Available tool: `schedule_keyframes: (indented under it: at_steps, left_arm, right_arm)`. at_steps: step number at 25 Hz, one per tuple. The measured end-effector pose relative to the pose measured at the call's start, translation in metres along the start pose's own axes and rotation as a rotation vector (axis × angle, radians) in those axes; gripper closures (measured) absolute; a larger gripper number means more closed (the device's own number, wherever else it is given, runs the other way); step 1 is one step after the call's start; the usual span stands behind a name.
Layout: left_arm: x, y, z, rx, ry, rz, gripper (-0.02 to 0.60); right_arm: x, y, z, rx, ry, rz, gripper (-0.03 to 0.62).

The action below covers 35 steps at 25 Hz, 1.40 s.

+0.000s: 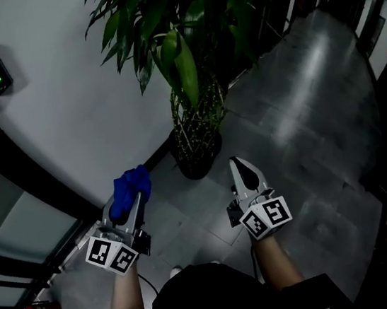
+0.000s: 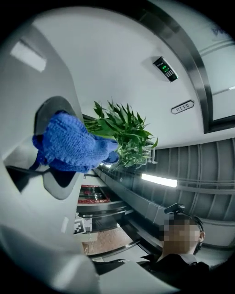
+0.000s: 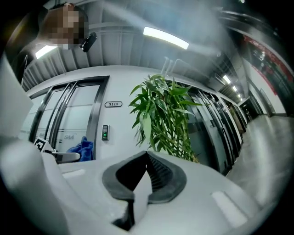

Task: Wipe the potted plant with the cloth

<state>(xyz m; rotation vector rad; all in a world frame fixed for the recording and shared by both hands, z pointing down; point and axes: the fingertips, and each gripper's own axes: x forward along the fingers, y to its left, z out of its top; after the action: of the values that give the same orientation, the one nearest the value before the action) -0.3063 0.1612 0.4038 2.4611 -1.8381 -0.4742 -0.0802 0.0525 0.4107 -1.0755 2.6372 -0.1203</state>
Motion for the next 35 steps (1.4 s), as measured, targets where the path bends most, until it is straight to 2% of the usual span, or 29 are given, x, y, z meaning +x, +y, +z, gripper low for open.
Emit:
schedule_keyframes:
  at_steps: [5, 13, 20, 27, 31, 35]
  left_arm:
    - [-0.011, 0.019, -0.004, 0.022, 0.002, 0.039, 0.426]
    - [-0.002, 0.015, -0.009, 0.068, 0.003, 0.003, 0.426]
    - [0.002, 0.007, -0.015, 0.033, 0.016, -0.017, 0.426]
    - [-0.007, 0.008, -0.015, 0.010, 0.024, -0.004, 0.426]
    - [-0.009, 0.006, -0.014, 0.036, 0.029, -0.009, 0.426]
    - [-0.013, 0.013, -0.020, 0.028, 0.037, 0.016, 0.426]
  right_arm:
    - [-0.002, 0.016, -0.009, -0.029, 0.020, 0.010, 0.591]
    - [-0.019, 0.007, -0.017, -0.060, 0.039, -0.057, 0.591]
    - [-0.025, 0.012, -0.019, 0.012, 0.039, -0.066, 0.591]
    - [-0.032, 0.016, -0.030, -0.020, 0.081, -0.078, 0.591]
    - [-0.035, 0.016, -0.032, -0.018, 0.085, -0.084, 0.591]
    - [-0.036, 0.015, -0.036, -0.002, 0.085, -0.089, 0.591]
